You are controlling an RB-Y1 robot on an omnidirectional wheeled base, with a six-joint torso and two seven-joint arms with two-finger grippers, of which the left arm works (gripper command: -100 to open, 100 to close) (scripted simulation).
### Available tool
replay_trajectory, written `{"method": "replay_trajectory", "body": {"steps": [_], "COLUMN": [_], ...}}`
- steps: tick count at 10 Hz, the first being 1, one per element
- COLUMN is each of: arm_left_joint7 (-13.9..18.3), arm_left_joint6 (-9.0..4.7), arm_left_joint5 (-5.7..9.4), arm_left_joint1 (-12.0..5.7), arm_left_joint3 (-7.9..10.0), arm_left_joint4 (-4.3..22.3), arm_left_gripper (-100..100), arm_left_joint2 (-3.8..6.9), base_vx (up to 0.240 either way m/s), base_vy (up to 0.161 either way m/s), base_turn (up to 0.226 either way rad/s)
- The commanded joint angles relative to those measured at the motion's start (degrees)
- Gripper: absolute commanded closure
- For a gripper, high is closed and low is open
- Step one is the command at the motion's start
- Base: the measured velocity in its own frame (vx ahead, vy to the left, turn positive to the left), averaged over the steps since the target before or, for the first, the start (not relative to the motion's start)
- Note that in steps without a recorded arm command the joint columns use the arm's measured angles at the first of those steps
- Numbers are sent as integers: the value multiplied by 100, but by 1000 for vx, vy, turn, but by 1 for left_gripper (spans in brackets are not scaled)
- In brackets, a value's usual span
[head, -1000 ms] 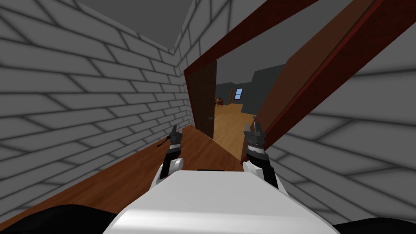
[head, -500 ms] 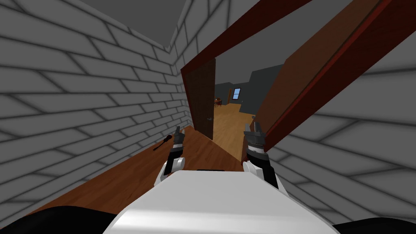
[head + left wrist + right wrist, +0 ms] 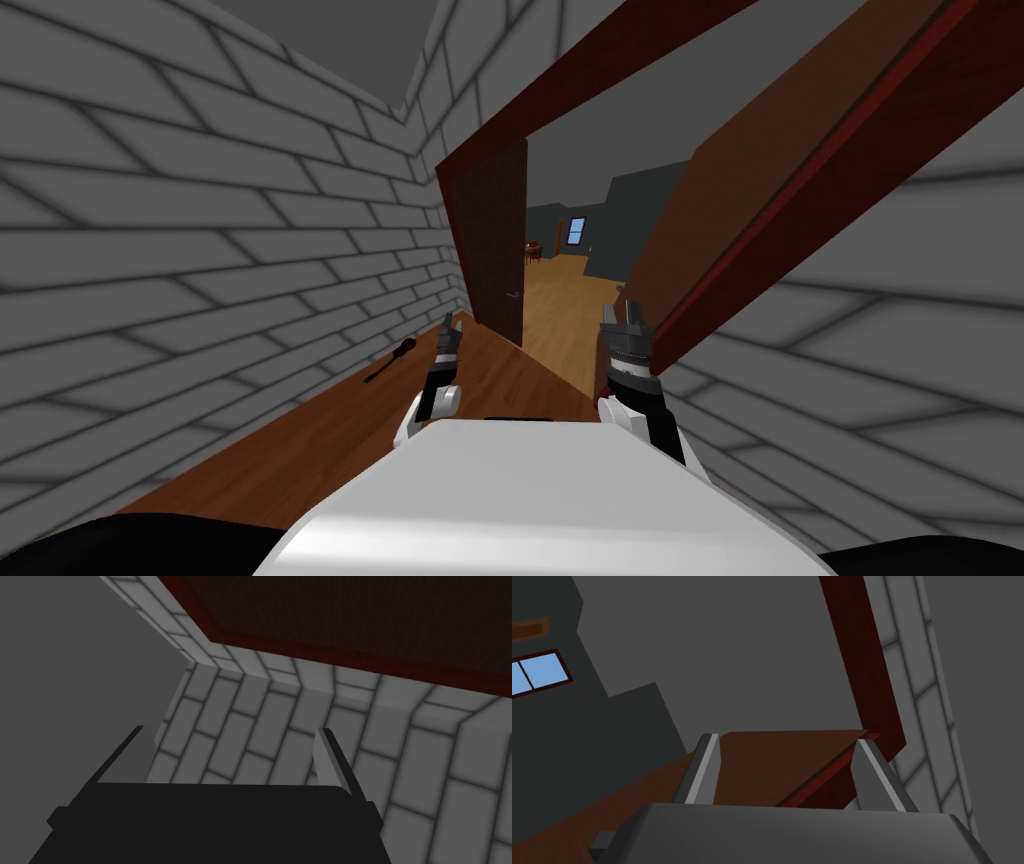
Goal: Push the door open
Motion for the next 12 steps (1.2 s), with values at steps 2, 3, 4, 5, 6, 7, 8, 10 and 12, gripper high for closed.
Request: {"method": "replay_trajectory", "body": {"steps": [2,3,4,5,6,7,8,10,12], "arm_left_joint7": [38,54,70,87,105,122,122,156,192], "arm_left_joint6": [-133,-176,-220,-266,-312,-358,-358,-451,-546], "arm_left_joint5": [-19,-23,-28,-33,-38,-42,-42,-52,-62], "arm_left_joint1": [-153,-227,-301,-381,-460,-539,-539,-698,-861], "arm_left_joint3": [-100,-131,-163,-196,-229,-263,-263,-330,-399], "arm_left_joint4": [397,597,778,977,1155,1320,1352,1718,2084], "arm_left_gripper": [-100,-100,-100,-100,-100,-100,-100,-100,-100], "arm_left_joint2": [48,69,90,108,125,143,143,175,202], "base_vx": [88,103,95,86,80,90,67,62,83], "base_vy": [39,49,64,54,45,60,44,34,54], "base_turn": [-84,-95,-95,-93,-102,-106,-33,-85,-100]}}
